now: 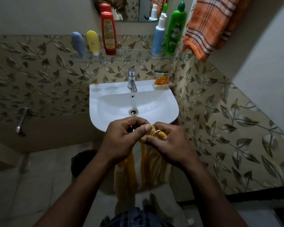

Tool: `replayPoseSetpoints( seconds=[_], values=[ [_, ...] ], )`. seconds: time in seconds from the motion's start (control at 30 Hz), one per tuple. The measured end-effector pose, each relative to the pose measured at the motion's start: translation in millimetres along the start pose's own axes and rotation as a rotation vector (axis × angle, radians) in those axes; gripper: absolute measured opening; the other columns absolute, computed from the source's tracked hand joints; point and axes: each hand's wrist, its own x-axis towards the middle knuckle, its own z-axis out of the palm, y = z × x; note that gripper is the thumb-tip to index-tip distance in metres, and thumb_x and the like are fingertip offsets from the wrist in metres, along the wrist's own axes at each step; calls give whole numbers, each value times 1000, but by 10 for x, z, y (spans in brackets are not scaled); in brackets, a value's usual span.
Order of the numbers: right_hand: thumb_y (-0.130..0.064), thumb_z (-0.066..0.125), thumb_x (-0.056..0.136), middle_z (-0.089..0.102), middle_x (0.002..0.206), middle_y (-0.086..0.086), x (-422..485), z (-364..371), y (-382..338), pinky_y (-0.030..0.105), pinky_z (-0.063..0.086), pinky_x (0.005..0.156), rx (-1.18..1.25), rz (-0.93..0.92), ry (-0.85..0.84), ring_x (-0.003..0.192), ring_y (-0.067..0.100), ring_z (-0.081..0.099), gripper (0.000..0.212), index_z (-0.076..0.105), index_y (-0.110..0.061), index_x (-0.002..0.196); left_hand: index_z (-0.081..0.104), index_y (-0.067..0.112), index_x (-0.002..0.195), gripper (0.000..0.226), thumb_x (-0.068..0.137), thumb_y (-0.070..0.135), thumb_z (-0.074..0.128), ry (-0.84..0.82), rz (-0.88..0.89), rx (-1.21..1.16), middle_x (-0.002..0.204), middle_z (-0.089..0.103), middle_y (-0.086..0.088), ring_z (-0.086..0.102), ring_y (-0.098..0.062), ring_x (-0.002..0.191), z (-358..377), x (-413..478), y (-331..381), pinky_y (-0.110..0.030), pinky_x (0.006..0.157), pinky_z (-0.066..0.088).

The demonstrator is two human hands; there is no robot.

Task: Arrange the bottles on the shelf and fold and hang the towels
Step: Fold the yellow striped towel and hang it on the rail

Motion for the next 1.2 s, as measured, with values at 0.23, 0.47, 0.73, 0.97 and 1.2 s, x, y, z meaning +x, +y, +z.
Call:
replayPoseSetpoints(
  seconds=[0.23,0.47,0.73,0.97,1.2],
  values=[
    [-31,72,92,70,86,-14,78,-278,139,26,53,72,213,37,349,80,5,67,9,74,-33,84,74,19,88,15,91,33,80,-94,-163,-70,83,74,-7,71,-22,74,-108,-129,-112,-38,66,58],
    [-28,75,96,73,87,-7,4,-138,102,31,56,65,290,137,176,74,7,68,12,71,-32,107,75,26,91,10,95,17,76,99,-125,-158,88,74,5,69,-10,82,-53,-110,-124,-26,69,55],
    [-50,72,90,65,69,-5,-7,9,65,38,48,57,69,-32,126,64,11,59,28,70,-25,78,69,23,92,17,85,29,83,3,-213,-296,70,58,-4,54,-16,65,-60,-80,-124,-27,59,47],
    [-33,70,99,70,86,-22,60,-350,238,24,51,72,181,121,557,80,-2,63,8,71,-26,98,72,9,91,18,93,25,78,-56,-215,-246,87,71,-5,67,-17,82,-36,-236,-257,-37,75,54],
    [-67,77,75,76,85,-10,-60,71,176,40,58,68,-99,112,-1,77,8,70,43,78,-33,101,79,24,89,2,89,23,81,35,-73,-167,88,77,-6,72,-32,81,5,-73,-104,-42,74,60]
  ],
)
